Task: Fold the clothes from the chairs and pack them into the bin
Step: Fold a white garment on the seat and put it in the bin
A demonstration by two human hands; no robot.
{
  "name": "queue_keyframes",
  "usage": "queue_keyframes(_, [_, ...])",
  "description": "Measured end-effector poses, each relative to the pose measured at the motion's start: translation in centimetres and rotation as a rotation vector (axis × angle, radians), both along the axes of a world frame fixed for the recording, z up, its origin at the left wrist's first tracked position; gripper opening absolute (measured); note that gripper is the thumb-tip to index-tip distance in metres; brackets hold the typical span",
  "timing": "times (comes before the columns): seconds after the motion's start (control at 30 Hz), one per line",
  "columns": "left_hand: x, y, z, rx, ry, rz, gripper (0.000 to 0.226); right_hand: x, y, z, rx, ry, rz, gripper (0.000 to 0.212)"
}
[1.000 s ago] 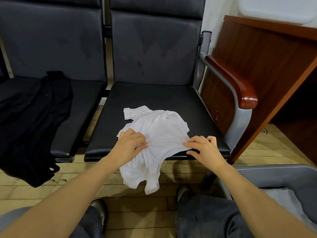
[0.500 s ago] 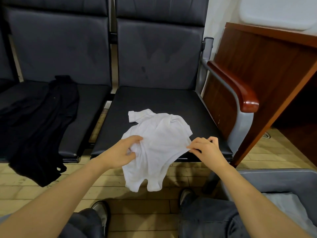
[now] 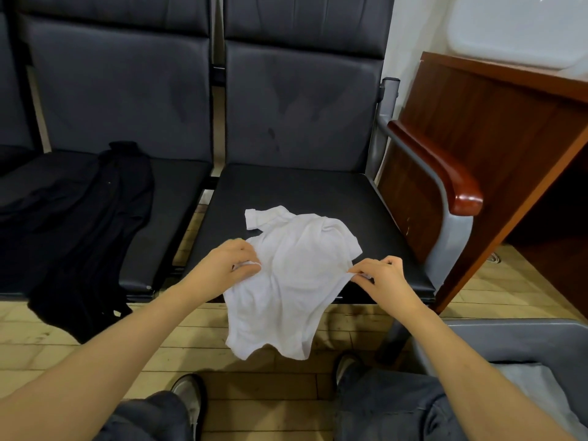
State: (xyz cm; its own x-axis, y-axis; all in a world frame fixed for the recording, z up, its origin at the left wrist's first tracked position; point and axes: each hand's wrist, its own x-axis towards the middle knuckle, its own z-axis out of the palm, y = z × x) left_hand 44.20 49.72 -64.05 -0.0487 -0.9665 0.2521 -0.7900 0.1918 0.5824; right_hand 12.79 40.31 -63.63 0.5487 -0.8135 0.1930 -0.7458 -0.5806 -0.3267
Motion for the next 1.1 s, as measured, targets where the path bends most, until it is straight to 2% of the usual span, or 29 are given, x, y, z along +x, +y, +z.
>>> queue_keyframes(0.13, [-0.3,-0.6,3.1,-0.103,-0.046,0.115,0.018,1.5,-0.2,2.4,0.146,-0.105,-0.084,0.017])
queue_keyframes(0.23, [-0.5,-0.5,6.2,-0.186,-0.003,0.137,0.017,2.7,0.5,6.9,0.165,-0.229,-0.032,0.018])
queue_keyframes(0.37, [-0.9,-0.6,11.3,-0.291,0.035,0.187,0.019,3.1,1.5,13.1,0.074,-0.215,0.062,0.022])
queue_keyframes(0.5, [-2.1,-0.7,17.0,-0.376,0.059,0.237,0.023,3.0,2.1,19.2,-0.033,-0.284,0.045,0.027])
queue_keyframes(0.7, [-3.4,-0.2,25.3,-0.539,0.050,0.311,0.026,2.5,2.8,26.9,-0.202,-0.546,-0.111,0.026])
queue_keyframes(0.87, [-3.9,0.8,30.9,-0.693,-0.134,0.368,0.026,1.9,3.2,31.8,-0.353,-0.692,-0.148,0.025])
queue_keyframes(1.03, [-4.0,1.9,34.3,-0.741,-0.076,0.355,0.027,0.6,4.1,35.5,-0.441,-0.742,-0.155,0.026])
queue_keyframes(1.1, [-4.1,2.4,34.6,-0.728,-0.112,0.344,0.028,-0.1,4.0,36.1,-0.432,-0.750,-0.156,0.027])
